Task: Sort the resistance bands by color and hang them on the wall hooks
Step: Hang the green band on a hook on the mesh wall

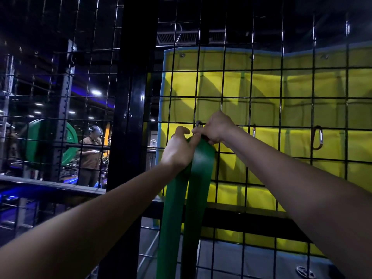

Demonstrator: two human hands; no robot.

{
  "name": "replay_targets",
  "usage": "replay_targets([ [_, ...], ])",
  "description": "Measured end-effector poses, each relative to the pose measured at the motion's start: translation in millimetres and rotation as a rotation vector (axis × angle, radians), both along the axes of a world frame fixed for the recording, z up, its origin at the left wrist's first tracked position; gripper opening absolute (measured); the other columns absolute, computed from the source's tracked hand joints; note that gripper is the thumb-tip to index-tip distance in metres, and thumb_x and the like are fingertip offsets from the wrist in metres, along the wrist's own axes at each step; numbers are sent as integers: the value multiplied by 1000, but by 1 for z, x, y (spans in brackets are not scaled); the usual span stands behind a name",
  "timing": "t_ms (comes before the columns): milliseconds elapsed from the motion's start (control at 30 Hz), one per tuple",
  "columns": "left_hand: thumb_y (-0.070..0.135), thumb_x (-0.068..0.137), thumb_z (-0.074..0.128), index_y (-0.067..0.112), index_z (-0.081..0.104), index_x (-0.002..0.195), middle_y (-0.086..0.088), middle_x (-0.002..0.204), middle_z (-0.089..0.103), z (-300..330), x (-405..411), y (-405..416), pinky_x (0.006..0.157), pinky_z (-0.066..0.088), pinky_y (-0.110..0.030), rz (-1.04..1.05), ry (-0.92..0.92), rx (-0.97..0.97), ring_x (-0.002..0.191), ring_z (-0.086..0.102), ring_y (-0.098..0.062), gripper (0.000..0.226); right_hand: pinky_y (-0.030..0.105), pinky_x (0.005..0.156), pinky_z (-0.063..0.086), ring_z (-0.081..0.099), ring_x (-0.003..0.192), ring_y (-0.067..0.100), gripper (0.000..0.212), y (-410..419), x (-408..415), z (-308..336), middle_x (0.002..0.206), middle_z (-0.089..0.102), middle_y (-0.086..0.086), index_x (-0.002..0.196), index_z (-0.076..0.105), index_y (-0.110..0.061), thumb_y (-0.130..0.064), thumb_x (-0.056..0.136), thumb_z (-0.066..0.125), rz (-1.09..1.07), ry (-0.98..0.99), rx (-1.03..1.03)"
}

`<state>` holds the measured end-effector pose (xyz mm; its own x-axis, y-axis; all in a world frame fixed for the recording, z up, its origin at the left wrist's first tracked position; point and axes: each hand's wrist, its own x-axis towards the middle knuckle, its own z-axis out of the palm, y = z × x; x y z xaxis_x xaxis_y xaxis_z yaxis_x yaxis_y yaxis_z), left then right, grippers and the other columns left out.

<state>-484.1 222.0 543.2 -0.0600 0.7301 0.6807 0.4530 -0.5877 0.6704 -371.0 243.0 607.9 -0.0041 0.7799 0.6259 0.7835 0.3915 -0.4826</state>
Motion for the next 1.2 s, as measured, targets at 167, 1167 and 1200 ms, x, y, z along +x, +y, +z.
replay_targets([
  [167,50,90,45,22,39,112,-7,116,56,-6,15,1,78,48,-40,147,-22,2,93,59,-30,36,23,51,40,53,52,19,45,1,1,0,65,57,10,92,65,1,-40,77,73,-3,-22,8],
  [1167,20,81,70,10,64,107,-8,106,67,-24,11,14,83,49,-34,163,-32,362,96,61,-21,29,38,77,56,68,83,26,20,-10,0,-5,83,70,10,82,71,-8,-26,76,75,24,49,129],
  [1200,20,81,70,10,64,108,-8,106,67,-24,11,14,83,49,-33,160,-33,368,96,61,-21,29,40,80,56,68,82,25,19,-10,-2,-6,82,70,10,83,71,-6,-23,76,76,50,93,95],
])
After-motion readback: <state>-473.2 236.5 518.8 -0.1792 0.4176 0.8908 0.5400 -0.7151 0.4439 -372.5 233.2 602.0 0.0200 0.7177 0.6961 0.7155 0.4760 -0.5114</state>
